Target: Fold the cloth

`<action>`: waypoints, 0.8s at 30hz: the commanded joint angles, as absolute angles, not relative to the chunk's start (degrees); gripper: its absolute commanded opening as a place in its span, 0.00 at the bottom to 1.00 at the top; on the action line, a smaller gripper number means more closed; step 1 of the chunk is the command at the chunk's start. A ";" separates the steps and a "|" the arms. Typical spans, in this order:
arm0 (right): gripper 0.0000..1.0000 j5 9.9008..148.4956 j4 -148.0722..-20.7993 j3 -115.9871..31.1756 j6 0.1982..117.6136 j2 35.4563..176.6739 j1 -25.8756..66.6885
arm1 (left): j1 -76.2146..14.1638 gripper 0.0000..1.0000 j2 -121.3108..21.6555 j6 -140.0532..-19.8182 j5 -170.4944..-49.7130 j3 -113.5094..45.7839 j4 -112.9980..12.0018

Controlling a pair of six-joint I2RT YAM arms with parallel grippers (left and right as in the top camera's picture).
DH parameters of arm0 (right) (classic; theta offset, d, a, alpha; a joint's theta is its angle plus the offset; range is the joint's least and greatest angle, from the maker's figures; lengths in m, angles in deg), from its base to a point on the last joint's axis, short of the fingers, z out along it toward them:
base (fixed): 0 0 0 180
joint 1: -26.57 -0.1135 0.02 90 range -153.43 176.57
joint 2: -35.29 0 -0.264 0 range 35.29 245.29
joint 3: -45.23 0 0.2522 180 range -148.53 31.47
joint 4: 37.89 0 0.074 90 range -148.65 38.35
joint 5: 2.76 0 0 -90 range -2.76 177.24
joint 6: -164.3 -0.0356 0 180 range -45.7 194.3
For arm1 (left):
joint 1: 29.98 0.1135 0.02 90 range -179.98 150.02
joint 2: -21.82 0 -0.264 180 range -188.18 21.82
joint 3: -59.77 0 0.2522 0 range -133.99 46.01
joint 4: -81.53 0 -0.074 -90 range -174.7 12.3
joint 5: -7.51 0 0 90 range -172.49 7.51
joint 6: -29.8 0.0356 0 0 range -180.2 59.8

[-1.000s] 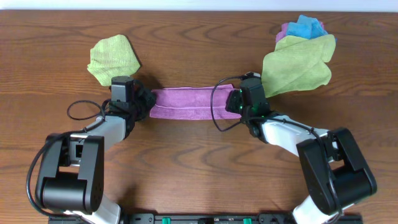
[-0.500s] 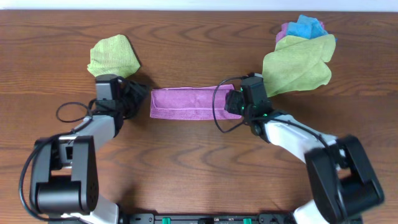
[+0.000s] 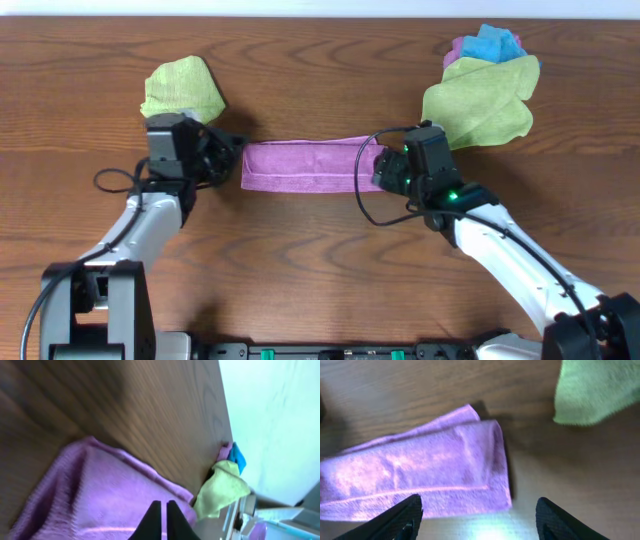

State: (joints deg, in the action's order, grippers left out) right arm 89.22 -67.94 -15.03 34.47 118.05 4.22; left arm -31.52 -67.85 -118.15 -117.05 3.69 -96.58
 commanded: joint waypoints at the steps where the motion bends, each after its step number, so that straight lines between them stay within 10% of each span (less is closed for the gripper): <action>1: 0.75 89.57 -69.50 -15.69 29.51 117.94 4.53 | -33.94 0.06 -69.09 -118.98 -114.15 2.75 -96.50; 24: 0.82 84.11 -63.86 -15.64 21.01 131.10 4.53 | -35.76 0.06 -83.72 -119.07 -109.73 2.33 -99.38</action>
State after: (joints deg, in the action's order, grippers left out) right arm 86.33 -64.47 -15.03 23.43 129.33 4.22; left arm -35.52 -82.82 -118.94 -112.05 3.45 -99.91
